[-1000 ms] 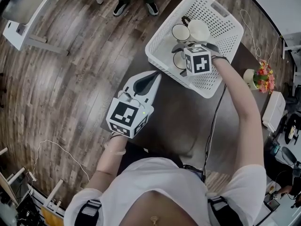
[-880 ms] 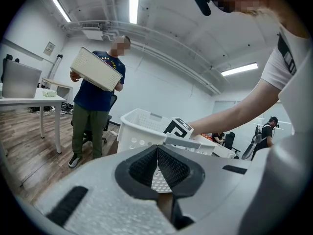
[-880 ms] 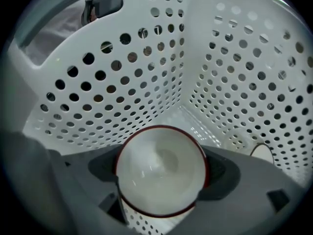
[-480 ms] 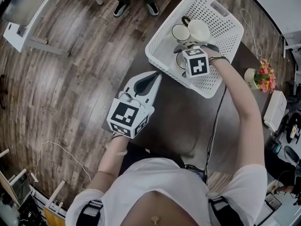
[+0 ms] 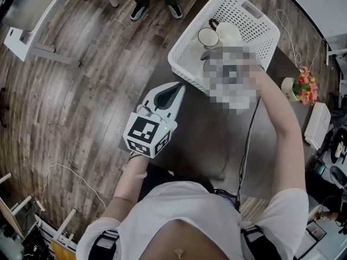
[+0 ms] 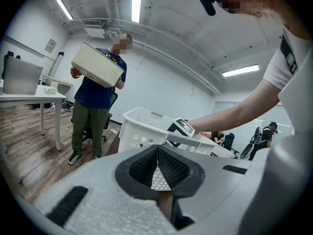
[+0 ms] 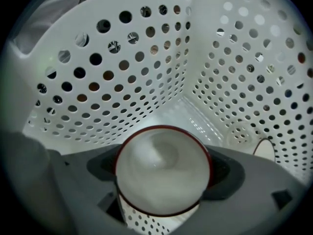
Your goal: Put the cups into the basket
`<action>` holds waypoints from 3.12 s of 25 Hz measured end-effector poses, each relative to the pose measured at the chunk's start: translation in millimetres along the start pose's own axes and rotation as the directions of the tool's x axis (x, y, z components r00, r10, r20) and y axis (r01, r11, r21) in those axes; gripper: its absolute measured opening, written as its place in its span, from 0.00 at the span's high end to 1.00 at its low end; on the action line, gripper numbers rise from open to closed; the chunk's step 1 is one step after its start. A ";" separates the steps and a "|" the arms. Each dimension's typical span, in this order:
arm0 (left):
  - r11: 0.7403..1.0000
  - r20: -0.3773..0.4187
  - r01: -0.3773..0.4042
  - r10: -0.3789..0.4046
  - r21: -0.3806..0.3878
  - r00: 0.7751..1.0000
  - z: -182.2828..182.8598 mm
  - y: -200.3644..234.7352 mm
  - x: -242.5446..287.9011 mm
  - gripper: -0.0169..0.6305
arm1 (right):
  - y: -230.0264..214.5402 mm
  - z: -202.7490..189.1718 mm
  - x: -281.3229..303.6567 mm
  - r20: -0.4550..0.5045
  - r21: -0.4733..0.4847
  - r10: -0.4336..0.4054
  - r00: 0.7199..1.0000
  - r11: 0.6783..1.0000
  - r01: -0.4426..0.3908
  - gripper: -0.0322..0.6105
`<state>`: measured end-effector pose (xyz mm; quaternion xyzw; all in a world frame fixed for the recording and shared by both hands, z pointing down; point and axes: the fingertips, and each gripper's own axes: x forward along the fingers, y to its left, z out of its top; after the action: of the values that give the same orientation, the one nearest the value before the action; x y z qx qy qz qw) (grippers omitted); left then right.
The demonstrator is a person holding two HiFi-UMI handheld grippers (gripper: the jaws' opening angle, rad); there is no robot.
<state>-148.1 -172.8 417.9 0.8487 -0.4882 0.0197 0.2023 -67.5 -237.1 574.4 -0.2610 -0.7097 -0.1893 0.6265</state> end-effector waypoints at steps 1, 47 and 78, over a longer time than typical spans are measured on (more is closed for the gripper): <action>1.000 0.002 -0.001 0.001 0.000 1.000 0.8 0.4 -0.7 0.96 | -2.1 1.5 -2.7 0.011 0.001 -0.014 1.000 1.000 0.014 0.26; 0.967 0.104 0.148 -0.172 0.206 0.979 60.0 -141.2 29.3 0.96 | 160.6 -30.4 -288.7 -0.332 0.926 -0.943 0.031 -0.319 0.202 0.93; 0.910 -0.005 0.338 -0.347 0.240 0.938 -3.3 -262.3 53.7 0.96 | 304.9 -59.8 -217.1 -0.637 0.771 -0.771 0.011 -0.637 -0.017 0.93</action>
<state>100.0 -99.9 348.3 0.9394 -0.3298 0.0261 0.0903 182.1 -60.1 350.8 0.7187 -0.6899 0.0846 0.0182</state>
